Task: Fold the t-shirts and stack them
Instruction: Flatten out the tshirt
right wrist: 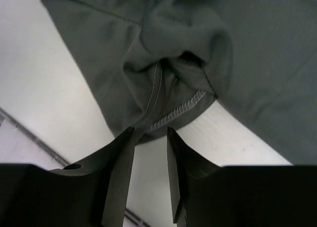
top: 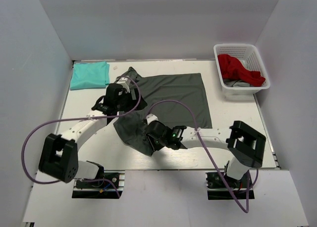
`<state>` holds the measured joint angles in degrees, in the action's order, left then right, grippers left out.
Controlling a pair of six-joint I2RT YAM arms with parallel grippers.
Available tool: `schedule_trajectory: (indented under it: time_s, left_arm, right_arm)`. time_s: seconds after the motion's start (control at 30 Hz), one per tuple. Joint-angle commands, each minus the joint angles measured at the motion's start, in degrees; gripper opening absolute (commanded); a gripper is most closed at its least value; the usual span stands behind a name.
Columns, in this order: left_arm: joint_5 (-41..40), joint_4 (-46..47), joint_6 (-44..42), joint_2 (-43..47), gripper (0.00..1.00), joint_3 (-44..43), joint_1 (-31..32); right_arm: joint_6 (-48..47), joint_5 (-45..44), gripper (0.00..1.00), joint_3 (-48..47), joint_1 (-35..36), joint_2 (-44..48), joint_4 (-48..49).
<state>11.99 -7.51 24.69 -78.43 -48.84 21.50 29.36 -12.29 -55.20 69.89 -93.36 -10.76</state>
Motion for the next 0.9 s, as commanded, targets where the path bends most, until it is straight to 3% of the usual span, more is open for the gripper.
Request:
schedule_trajectory:
  time_s: [0.0, 0.13, 0.27, 0.3, 0.57, 0.7, 0.77, 0.87]
  left_arm:
    - [-5.05, -3.4, 8.5, 7.13, 1.0, 6.44, 0.21]
    - [-2.94, -0.93, 13.8, 12.94, 1.0, 14.38, 0.21]
    - [-7.5, -5.84, 14.34, 18.12, 1.0, 15.61, 0.21]
    - [-9.42, -7.59, 14.34, 19.18, 1.0, 15.62, 0.21]
    - [-11.37, -12.36, 14.34, 24.21, 1.0, 13.69, 0.21]
    - [-10.85, -13.41, 13.81, 23.16, 1.0, 12.63, 0.21]
    - [-10.85, -13.41, 13.81, 23.15, 1.0, 12.63, 0.21]
    - [-10.85, -14.81, 13.81, 22.62, 1.0, 12.1, 0.21]
  right_arm:
    - [-0.27, -2.56, 0.38, -3.59, -0.54, -2.25, 2.41]
    - [-0.36, 0.77, 0.38, -6.23, -0.72, -6.2, 3.39]
    - [-1.41, 7.61, 0.02, -9.04, -0.89, -8.41, 0.93]
    - [-0.98, 10.33, 0.0, -10.01, -0.81, -8.33, -2.12]
    - [-3.35, 27.38, 0.0, -17.74, -0.89, -4.29, -17.35]
    - [-3.35, 36.63, 0.03, -17.4, -1.33, -3.93, -14.65]
    - [-3.09, 40.57, 0.03, -15.47, -1.95, -3.58, -8.67]
    - [-4.14, 38.59, 0.23, -15.9, -2.65, -4.11, -9.53]
